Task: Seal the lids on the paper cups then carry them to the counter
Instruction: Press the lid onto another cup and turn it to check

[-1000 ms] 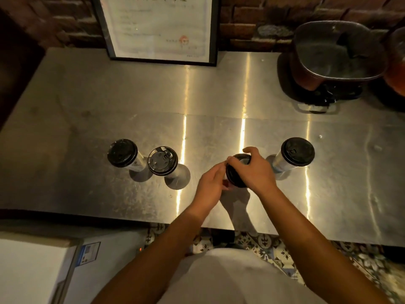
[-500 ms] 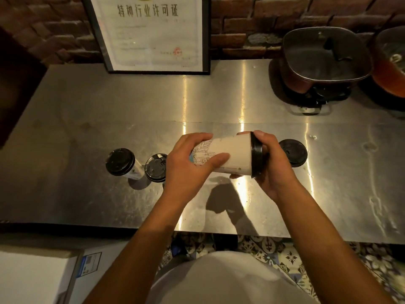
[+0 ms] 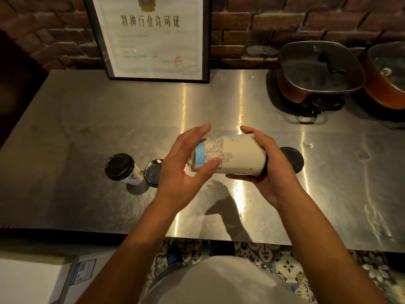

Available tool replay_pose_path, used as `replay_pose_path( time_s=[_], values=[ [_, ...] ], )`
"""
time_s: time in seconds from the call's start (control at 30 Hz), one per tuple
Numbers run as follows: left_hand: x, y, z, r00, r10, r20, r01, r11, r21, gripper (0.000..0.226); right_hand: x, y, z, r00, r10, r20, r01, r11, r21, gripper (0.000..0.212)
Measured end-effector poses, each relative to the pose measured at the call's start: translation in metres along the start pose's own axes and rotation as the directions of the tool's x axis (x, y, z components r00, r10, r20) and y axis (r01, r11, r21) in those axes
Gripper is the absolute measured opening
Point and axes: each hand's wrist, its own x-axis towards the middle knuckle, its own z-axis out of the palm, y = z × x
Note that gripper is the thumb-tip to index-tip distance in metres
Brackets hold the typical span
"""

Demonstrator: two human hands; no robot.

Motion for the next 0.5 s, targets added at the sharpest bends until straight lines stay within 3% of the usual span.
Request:
replay_pose_path(
  time_s=[0.17,0.3,0.37,0.5],
  values=[
    [-0.003,0.002,0.005,0.992,0.123,-0.033,-0.121,0.991,0.052,0.044,0.000,-0.008,0.004,1.000,-0.013,-0.002,0.013,0.998,-0.058,0.034],
    [-0.008,-0.002,0.013,0.953,0.304,-0.015,-0.302,0.950,0.079,0.049,-0.002,-0.011,0.005,0.998,0.063,0.028,-0.058,0.986,-0.155,0.040],
    [-0.012,-0.007,0.017,0.947,0.319,-0.046,-0.315,0.946,0.074,0.046,-0.004,-0.009,0.006,0.998,0.062,0.016,-0.058,0.980,-0.192,0.034],
    [-0.016,-0.013,0.021,0.948,0.282,-0.145,-0.278,0.959,0.045,0.035,-0.005,-0.006,0.011,0.991,-0.129,-0.023,0.118,0.953,-0.279,0.021]
  ],
)
